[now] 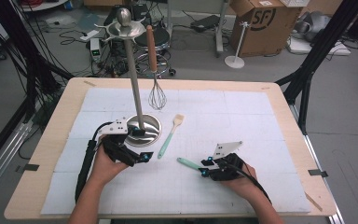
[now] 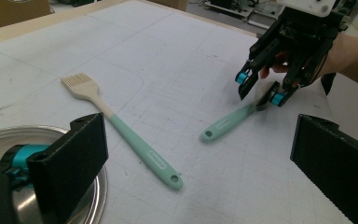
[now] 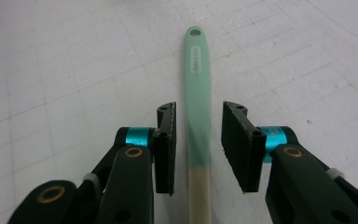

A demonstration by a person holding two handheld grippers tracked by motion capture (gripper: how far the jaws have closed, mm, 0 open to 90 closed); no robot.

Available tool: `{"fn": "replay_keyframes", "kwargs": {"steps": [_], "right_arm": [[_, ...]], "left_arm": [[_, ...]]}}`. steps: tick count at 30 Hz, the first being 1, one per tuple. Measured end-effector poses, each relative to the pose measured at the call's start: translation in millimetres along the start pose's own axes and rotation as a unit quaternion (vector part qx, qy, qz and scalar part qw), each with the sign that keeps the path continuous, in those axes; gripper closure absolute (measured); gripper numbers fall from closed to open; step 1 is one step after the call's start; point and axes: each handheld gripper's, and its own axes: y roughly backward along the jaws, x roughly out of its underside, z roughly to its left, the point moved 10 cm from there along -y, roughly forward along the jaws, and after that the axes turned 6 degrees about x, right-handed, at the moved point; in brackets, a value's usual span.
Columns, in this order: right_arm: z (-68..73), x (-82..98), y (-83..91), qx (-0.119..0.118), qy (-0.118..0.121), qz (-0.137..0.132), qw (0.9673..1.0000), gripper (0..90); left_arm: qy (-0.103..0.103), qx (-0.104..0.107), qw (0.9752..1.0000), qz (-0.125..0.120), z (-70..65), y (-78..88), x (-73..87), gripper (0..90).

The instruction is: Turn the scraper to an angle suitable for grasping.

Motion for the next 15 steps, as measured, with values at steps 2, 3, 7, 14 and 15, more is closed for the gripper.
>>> {"fn": "replay_keyframes", "kwargs": {"steps": [2, 3, 7, 14, 15], "right_arm": [[0.6, -1.7, -5.7, -0.003, 0.001, 0.003, 1.0000, 66.0], [1.0, -1.5, -8.2, -0.006, 0.002, 0.007, 1.0000, 67.2], [4.2, -0.3, -10.6, -0.011, 0.006, 0.013, 0.9998, 69.4], [19.8, 1.9, -7.7, -0.031, 0.037, 0.021, 0.9986, 67.3], [19.7, 2.7, -7.0, -0.032, 0.037, 0.023, 0.9985, 66.3]], "left_arm": [[0.000, 0.001, 1.0000, 0.000, -0.2, 0.2, -0.1, 4.5], [0.000, 0.001, 1.0000, 0.000, -0.2, 0.2, 0.1, 4.5], [0.000, 0.001, 1.0000, 0.003, 0.7, -0.6, 1.2, 4.5], [0.000, 0.002, 1.0000, 0.005, 0.4, -1.4, 1.9, 4.5], [0.000, 0.002, 1.0000, 0.005, 0.2, -1.3, 1.8, 4.5]]}}
